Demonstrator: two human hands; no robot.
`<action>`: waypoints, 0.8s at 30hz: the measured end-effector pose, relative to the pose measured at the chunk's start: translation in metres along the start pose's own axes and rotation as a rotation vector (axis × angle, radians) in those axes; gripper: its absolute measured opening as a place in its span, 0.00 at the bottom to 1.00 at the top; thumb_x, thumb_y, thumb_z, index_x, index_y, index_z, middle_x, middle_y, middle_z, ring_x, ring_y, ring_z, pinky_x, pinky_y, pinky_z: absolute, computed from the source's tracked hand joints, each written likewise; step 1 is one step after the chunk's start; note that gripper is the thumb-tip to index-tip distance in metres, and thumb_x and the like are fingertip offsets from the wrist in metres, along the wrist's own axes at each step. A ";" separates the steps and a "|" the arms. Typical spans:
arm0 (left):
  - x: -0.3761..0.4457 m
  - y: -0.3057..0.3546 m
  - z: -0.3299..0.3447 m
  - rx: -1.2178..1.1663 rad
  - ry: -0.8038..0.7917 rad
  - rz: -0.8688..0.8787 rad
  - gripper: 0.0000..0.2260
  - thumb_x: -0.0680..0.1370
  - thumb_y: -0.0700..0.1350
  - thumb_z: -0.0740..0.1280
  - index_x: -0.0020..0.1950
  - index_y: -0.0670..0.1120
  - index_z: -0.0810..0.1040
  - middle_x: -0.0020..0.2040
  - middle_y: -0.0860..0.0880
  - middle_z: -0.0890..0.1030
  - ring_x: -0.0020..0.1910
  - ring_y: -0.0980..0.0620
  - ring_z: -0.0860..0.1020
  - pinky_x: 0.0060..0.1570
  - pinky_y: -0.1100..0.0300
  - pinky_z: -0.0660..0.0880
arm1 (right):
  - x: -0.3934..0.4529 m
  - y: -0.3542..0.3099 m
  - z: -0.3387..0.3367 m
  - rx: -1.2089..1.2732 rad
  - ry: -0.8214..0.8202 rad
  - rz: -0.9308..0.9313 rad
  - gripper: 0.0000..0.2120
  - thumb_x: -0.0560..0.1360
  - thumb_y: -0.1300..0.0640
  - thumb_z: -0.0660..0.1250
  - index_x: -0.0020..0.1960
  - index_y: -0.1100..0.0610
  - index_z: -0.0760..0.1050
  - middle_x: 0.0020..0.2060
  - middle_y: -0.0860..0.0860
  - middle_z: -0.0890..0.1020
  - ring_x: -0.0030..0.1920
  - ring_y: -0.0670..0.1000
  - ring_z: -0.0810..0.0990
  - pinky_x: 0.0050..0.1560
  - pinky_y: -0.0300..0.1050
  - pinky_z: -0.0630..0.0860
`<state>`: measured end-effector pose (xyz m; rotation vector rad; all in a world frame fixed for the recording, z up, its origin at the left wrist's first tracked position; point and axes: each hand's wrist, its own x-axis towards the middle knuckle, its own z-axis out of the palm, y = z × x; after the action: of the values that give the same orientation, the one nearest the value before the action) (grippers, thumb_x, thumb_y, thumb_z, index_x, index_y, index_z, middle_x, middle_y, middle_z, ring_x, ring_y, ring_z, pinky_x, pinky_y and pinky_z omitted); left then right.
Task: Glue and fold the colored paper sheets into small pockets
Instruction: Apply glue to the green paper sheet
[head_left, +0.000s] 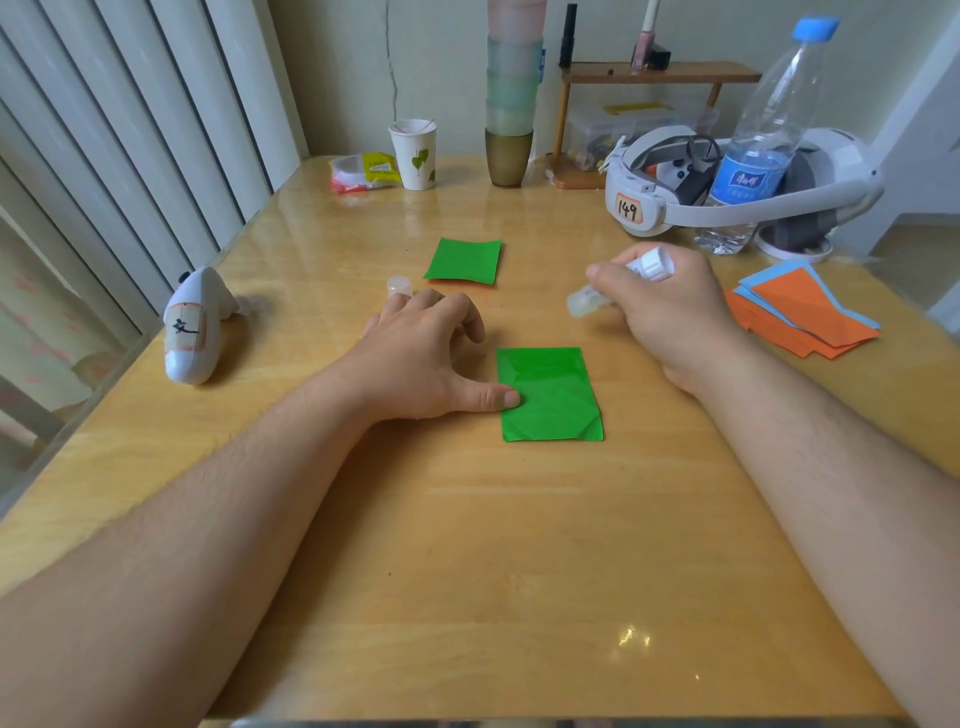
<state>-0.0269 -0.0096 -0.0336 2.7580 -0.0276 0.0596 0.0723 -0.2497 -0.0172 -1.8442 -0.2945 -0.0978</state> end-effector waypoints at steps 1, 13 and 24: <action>0.000 0.000 0.000 -0.001 0.005 0.001 0.36 0.55 0.83 0.64 0.54 0.63 0.69 0.58 0.56 0.71 0.62 0.49 0.68 0.69 0.44 0.68 | 0.001 0.001 0.002 0.021 0.013 0.010 0.09 0.70 0.46 0.76 0.36 0.48 0.81 0.29 0.44 0.79 0.37 0.48 0.78 0.44 0.50 0.76; -0.001 0.001 -0.001 0.000 -0.003 -0.009 0.36 0.55 0.83 0.64 0.54 0.63 0.69 0.58 0.56 0.71 0.61 0.49 0.67 0.70 0.44 0.68 | -0.003 0.004 0.014 -0.189 -0.042 -0.032 0.07 0.69 0.49 0.76 0.38 0.52 0.83 0.33 0.47 0.85 0.36 0.45 0.79 0.40 0.45 0.75; -0.002 0.002 -0.002 -0.006 -0.011 -0.001 0.36 0.56 0.82 0.64 0.55 0.63 0.70 0.59 0.55 0.71 0.62 0.49 0.67 0.69 0.44 0.68 | -0.008 0.002 0.013 -0.207 -0.099 -0.015 0.09 0.70 0.51 0.77 0.39 0.56 0.82 0.30 0.45 0.82 0.34 0.45 0.77 0.40 0.44 0.74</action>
<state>-0.0286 -0.0109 -0.0305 2.7519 -0.0287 0.0442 0.0643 -0.2392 -0.0243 -2.0561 -0.3784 -0.0488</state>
